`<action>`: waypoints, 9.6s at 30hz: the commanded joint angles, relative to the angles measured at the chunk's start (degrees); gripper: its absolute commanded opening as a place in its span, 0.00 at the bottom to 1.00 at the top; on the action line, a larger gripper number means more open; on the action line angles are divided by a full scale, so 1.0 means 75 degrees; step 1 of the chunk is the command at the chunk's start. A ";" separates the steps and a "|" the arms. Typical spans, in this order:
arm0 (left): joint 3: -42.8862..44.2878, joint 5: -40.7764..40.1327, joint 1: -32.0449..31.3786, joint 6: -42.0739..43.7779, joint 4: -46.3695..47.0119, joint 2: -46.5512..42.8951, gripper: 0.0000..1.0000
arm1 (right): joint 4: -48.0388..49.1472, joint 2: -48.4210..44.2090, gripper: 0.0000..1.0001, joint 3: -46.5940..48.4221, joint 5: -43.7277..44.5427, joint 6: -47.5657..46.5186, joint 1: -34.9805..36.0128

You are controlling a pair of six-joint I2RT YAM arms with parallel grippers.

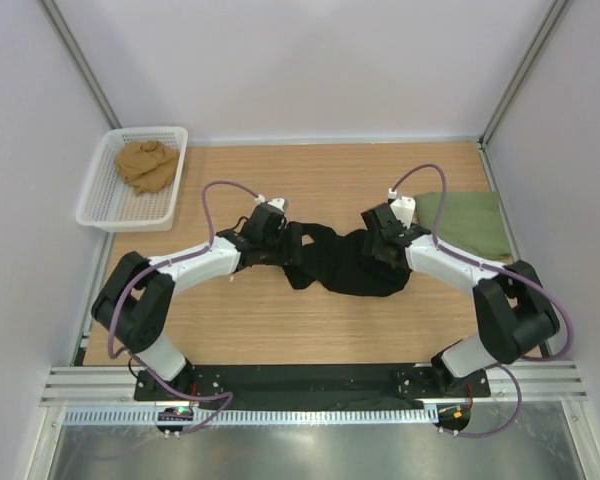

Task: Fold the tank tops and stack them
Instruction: Flatten the tank top out

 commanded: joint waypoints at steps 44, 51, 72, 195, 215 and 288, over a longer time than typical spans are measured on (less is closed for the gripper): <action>-0.0917 0.2066 0.1557 -0.0715 0.2724 0.1138 0.07 | 0.4571 -0.3472 0.01 -0.2966 0.0707 -0.0223 -0.0137; -0.2029 0.1996 0.2364 -0.1309 0.3321 -0.0136 0.00 | 0.4337 -0.3964 0.01 -0.3200 0.1515 0.0127 -0.0137; -0.3989 -0.0311 0.2768 -0.0844 0.3228 -0.4581 0.68 | 0.4558 -0.4655 0.27 -0.3797 0.1586 0.0152 -0.0172; -0.3425 -0.1414 0.2612 -0.1734 0.2736 -0.3713 0.00 | 0.3927 0.0103 0.01 -0.1210 -0.5036 0.0304 -0.2223; -0.4817 -0.0675 0.3221 -0.2706 0.1881 -0.6383 0.00 | 0.2720 -0.4806 0.01 -0.3549 -0.4250 0.0970 -0.2445; 0.1319 -0.0547 0.3409 -0.1290 -0.0616 -0.5421 0.00 | 0.1242 -0.3819 0.01 0.2307 -0.4823 -0.1382 -0.2047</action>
